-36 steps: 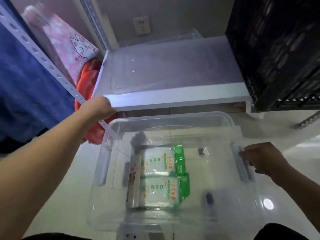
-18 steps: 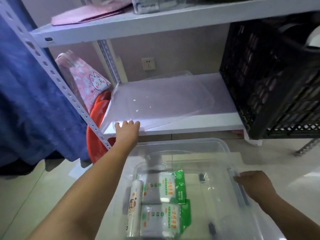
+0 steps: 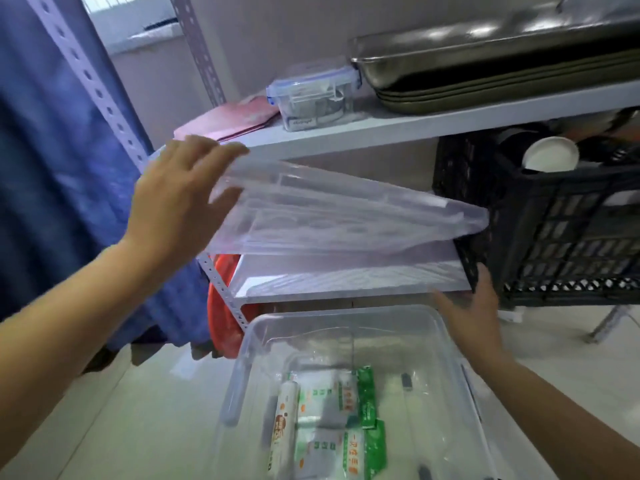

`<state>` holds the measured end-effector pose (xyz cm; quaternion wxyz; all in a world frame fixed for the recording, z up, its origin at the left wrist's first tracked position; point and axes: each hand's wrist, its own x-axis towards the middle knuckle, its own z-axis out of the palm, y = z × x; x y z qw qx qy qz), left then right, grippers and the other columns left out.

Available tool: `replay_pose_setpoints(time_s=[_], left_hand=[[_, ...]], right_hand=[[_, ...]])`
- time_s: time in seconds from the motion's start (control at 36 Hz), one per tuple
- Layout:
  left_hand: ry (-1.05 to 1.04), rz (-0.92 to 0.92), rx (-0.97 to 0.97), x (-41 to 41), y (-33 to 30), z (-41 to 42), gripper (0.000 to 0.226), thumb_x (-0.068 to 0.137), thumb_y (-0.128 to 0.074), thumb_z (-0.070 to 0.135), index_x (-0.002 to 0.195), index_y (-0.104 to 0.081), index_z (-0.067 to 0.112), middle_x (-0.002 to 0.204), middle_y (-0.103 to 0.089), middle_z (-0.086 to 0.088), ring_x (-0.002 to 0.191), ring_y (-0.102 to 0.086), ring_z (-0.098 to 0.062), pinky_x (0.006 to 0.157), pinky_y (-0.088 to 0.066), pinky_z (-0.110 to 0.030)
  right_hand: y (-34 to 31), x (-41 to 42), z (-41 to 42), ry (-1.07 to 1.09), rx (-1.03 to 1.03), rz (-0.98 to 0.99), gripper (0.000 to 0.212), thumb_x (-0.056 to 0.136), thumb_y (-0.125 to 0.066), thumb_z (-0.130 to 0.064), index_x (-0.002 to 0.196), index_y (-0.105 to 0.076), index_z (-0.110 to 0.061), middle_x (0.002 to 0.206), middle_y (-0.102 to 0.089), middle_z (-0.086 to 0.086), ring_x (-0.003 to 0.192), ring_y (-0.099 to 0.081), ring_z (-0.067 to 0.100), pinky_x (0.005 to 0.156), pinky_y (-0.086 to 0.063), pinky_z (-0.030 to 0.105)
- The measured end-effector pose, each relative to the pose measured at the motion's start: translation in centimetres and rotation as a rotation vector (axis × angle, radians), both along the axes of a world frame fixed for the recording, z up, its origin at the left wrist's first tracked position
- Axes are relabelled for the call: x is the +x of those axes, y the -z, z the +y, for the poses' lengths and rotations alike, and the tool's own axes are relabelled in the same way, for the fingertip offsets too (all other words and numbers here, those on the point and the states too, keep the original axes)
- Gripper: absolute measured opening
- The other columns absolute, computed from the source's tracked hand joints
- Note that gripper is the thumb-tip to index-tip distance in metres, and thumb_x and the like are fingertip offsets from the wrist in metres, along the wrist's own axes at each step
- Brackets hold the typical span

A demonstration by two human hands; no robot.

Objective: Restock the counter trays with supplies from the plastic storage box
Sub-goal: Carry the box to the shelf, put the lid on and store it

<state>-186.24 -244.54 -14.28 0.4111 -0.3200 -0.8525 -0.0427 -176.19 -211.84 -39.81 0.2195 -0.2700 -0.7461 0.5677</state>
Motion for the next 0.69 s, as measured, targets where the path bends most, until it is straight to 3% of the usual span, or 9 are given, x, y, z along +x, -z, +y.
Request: replay_pose_setpoints(time_s=[0.11, 0.17, 0.22, 0.31, 0.33, 0.42, 0.53, 0.64, 0.69], left_hand=[[0.097, -0.065, 0.200, -0.1, -3.2, -0.7, 0.044, 0.096, -0.065, 0.033, 0.139, -0.057, 0.025, 0.128, -0.061, -0.011, 0.110, -0.059, -0.032, 0.088, -0.053, -0.044], [0.099, -0.115, 0.247, -0.7, -3.6, -1.0, 0.046, 0.095, -0.065, 0.033, 0.139, -0.057, 0.025, 0.130, -0.064, -0.007, 0.112, -0.059, -0.025, 0.098, -0.045, -0.025], [0.087, -0.209, 0.321, -1.4, -3.0, -1.5, 0.047, 0.093, -0.066, 0.036, 0.138, -0.057, 0.033, 0.129, -0.066, 0.005, 0.110, -0.059, -0.013, 0.097, -0.036, -0.009], [0.044, -0.363, 0.455, -2.1, -0.9, -2.4, 0.043, 0.088, -0.067, 0.044, 0.127, -0.056, 0.058, 0.110, -0.064, 0.037, 0.091, -0.060, 0.010, 0.091, -0.043, -0.015], [0.029, -0.393, 0.474, -2.4, -0.1, -2.7, 0.042, 0.087, -0.068, 0.045, 0.124, -0.056, 0.061, 0.111, -0.065, 0.035, 0.088, -0.060, 0.006, 0.091, -0.046, -0.020], [0.008, -0.453, 0.504, -3.3, 2.4, -3.9, 0.042, 0.087, -0.067, 0.047, 0.125, -0.056, 0.061, 0.121, -0.071, 0.000, 0.088, -0.063, -0.025, 0.094, -0.052, -0.042], [-0.084, -0.547, 0.494, -4.3, 5.9, -5.4, 0.039, 0.086, -0.065, 0.050, 0.122, -0.057, 0.061, 0.112, -0.070, -0.014, 0.079, -0.057, -0.020, 0.086, -0.050, -0.039], [-0.210, -0.692, 0.476, -6.1, 9.1, -6.0, 0.046, 0.088, -0.070, 0.045, 0.132, -0.060, 0.042, 0.126, -0.069, -0.007, 0.115, -0.063, -0.023, 0.100, -0.050, -0.047], [-0.279, -0.790, 0.455, -7.1, 11.3, -6.1, 0.045, 0.091, -0.069, 0.037, 0.135, -0.061, 0.035, 0.132, -0.066, -0.009, 0.120, -0.060, -0.025, 0.101, -0.049, -0.045]], right_hand=[[-3.3, -0.4, 1.6, 0.014, -0.164, 0.227, 0.077, 0.085, -0.070, -0.046, 0.149, -0.029, -0.039, 0.155, -0.038, 0.000, 0.140, -0.039, 0.021, 0.113, -0.036, 0.053], [-3.9, 0.4, 2.0, -0.001, -0.205, 0.300, 0.054, 0.091, -0.067, -0.034, 0.139, -0.044, -0.041, 0.141, -0.056, 0.001, 0.128, -0.053, 0.022, 0.105, -0.045, 0.054], [-3.9, 1.5, 2.2, 0.000, -0.256, 0.324, 0.040, 0.093, -0.065, -0.020, 0.129, -0.055, -0.034, 0.120, -0.068, 0.006, 0.112, -0.065, 0.027, 0.097, -0.051, 0.055], [-3.6, 3.0, 2.3, 0.018, -0.259, 0.295, 0.038, 0.091, -0.065, -0.015, 0.126, -0.060, -0.029, 0.105, -0.073, 0.007, 0.101, -0.069, 0.028, 0.087, -0.056, 0.046], [-3.4, 3.4, 2.2, 0.013, -0.254, 0.284, 0.038, 0.091, -0.066, -0.015, 0.126, -0.060, -0.029, 0.102, -0.074, 0.006, 0.098, -0.070, 0.026, 0.083, -0.056, 0.042], [-2.7, 4.5, 2.0, -0.005, -0.235, 0.267, 0.035, 0.092, -0.066, -0.018, 0.125, -0.062, -0.030, 0.097, -0.074, 0.009, 0.085, -0.071, 0.016, 0.075, -0.058, 0.036], [-2.3, 5.0, 2.2, 0.035, -0.083, 0.209, 0.037, 0.091, -0.068, -0.028, 0.126, -0.061, -0.034, 0.088, -0.071, 0.003, 0.072, -0.069, 0.006, 0.064, -0.058, 0.027], [-2.4, 4.2, 3.0, 0.021, 0.102, 0.136, 0.027, 0.089, -0.064, -0.039, 0.116, -0.064, -0.040, 0.073, -0.070, -0.001, 0.064, -0.065, 0.008, 0.067, -0.055, 0.029], [-2.2, 3.0, 3.2, 0.018, 0.173, 0.033, 0.028, 0.087, -0.063, -0.043, 0.114, -0.066, -0.035, 0.072, -0.069, -0.001, 0.062, -0.063, 0.009, 0.069, -0.053, 0.034]])
